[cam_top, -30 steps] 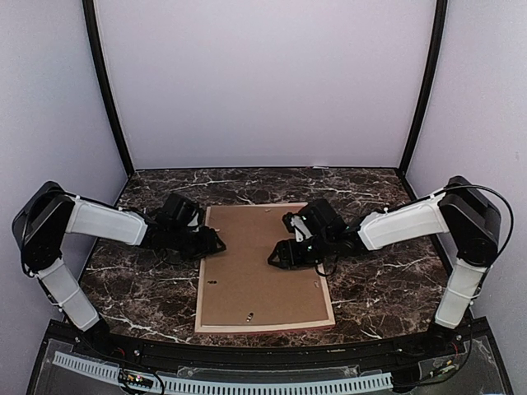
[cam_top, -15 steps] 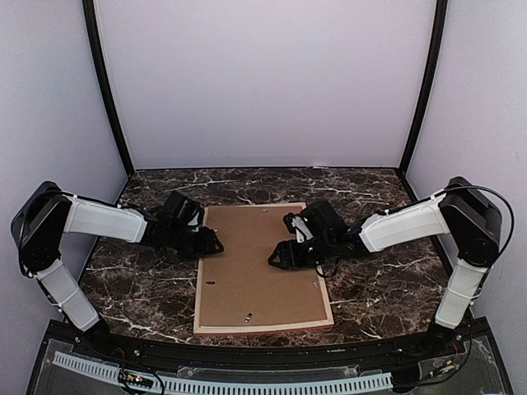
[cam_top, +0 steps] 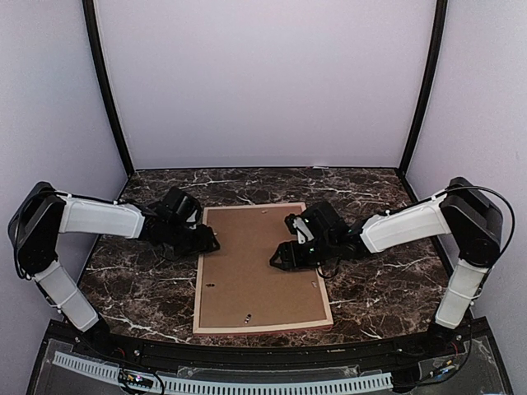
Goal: Put the photo into the frame
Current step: Press the backboard against the frame body.
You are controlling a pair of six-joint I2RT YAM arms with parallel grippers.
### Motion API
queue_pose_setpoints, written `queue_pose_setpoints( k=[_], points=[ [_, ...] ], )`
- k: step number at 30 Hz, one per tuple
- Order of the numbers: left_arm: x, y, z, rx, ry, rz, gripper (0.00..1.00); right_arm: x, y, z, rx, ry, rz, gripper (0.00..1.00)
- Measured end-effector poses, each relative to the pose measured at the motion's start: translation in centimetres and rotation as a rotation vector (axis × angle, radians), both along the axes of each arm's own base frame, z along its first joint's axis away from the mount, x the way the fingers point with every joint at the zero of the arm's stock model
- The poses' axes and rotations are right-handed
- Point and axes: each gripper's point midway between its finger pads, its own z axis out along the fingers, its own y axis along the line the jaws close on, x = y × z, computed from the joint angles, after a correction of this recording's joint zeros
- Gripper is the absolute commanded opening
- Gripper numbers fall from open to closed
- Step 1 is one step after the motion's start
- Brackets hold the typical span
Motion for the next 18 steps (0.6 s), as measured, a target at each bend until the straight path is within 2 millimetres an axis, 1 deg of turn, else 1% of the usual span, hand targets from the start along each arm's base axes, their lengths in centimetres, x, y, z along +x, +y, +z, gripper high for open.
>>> queue_pose_setpoints(
  k=[7,13,16,18],
  points=[
    [0.0,1.5,0.5,0.072,-0.003,0.021,0.62,-0.1,-0.3,-0.3,-0.013,0.006,-0.003,0.71],
    [0.8,2.6,1.9,0.133,-0.043,0.036,0.69,-0.2,-0.3,-0.3,-0.018,0.008,0.0,0.72],
    [1.4,2.9,2.5,0.14,-0.056,0.037,0.7,-0.4,-0.9,-0.2,-0.047,0.016,-0.005,0.74],
    [1.6,3.3,2.6,0.143,-0.056,0.037,0.7,-0.7,-1.8,-0.2,-0.082,0.024,-0.015,0.75]
  ],
)
